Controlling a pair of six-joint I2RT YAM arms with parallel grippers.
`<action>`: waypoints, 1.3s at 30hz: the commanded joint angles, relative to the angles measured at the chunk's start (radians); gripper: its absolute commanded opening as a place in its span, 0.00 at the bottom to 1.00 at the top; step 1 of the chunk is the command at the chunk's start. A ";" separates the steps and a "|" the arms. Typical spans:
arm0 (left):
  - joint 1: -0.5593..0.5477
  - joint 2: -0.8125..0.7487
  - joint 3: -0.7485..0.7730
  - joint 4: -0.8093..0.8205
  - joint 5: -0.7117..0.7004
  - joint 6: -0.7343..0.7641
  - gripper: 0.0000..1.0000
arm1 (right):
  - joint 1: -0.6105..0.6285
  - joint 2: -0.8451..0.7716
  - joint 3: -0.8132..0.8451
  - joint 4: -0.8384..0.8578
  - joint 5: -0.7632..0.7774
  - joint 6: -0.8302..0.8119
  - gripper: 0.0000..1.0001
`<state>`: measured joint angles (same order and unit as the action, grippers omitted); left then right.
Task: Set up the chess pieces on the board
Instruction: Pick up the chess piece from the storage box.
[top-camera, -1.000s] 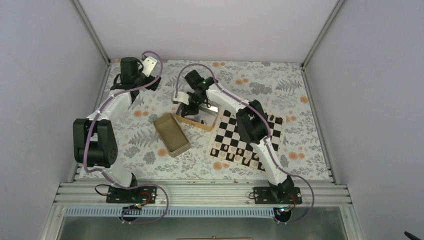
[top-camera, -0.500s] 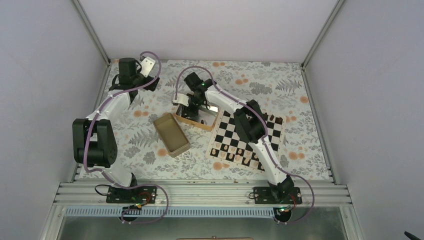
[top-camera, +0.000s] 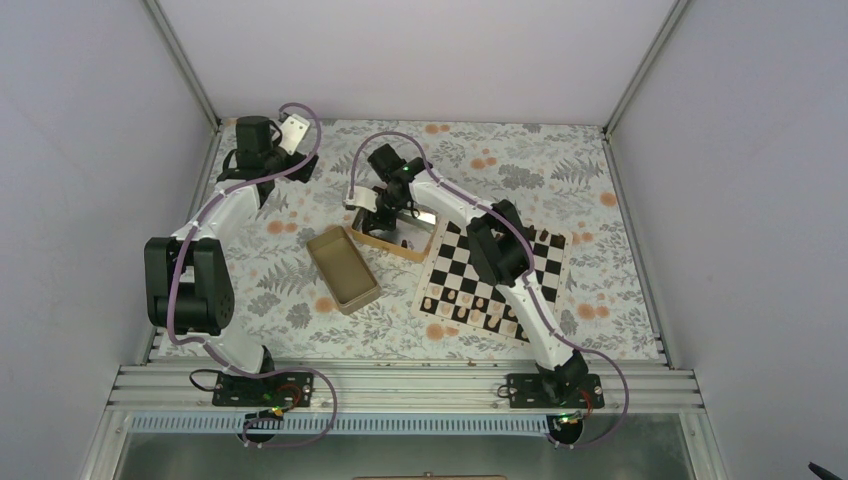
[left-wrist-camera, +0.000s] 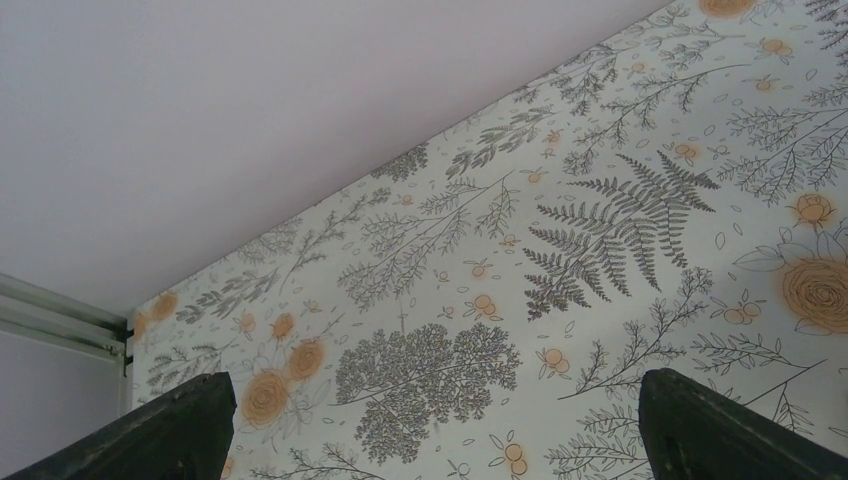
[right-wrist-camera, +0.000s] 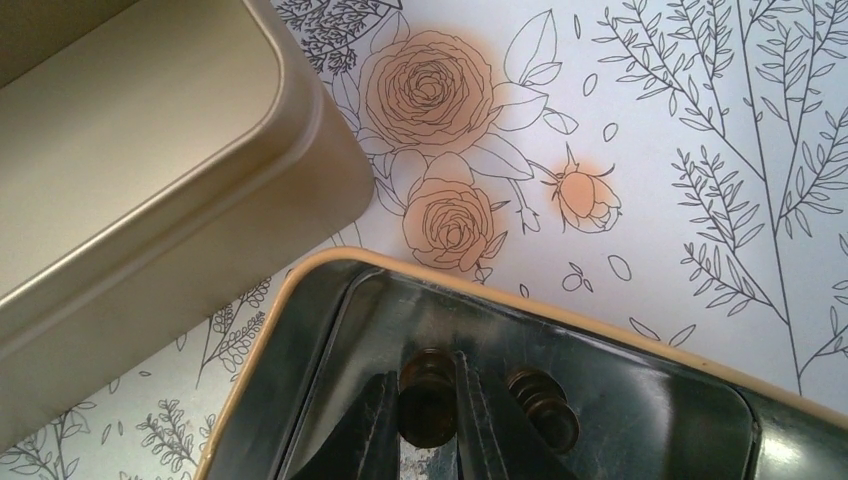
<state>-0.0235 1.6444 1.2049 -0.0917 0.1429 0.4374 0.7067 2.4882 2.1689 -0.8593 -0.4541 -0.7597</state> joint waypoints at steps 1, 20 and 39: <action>0.004 -0.021 -0.001 0.009 0.016 -0.002 1.00 | 0.008 -0.051 0.002 -0.011 0.004 -0.001 0.09; 0.008 -0.035 -0.001 0.007 0.012 -0.001 1.00 | 0.004 -0.099 0.011 0.014 0.040 0.011 0.09; 0.010 -0.029 0.000 0.003 0.028 -0.003 1.00 | 0.008 -0.047 0.027 0.026 0.047 -0.006 0.09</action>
<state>-0.0177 1.6409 1.2049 -0.0917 0.1505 0.4374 0.7059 2.4321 2.1685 -0.8566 -0.4088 -0.7582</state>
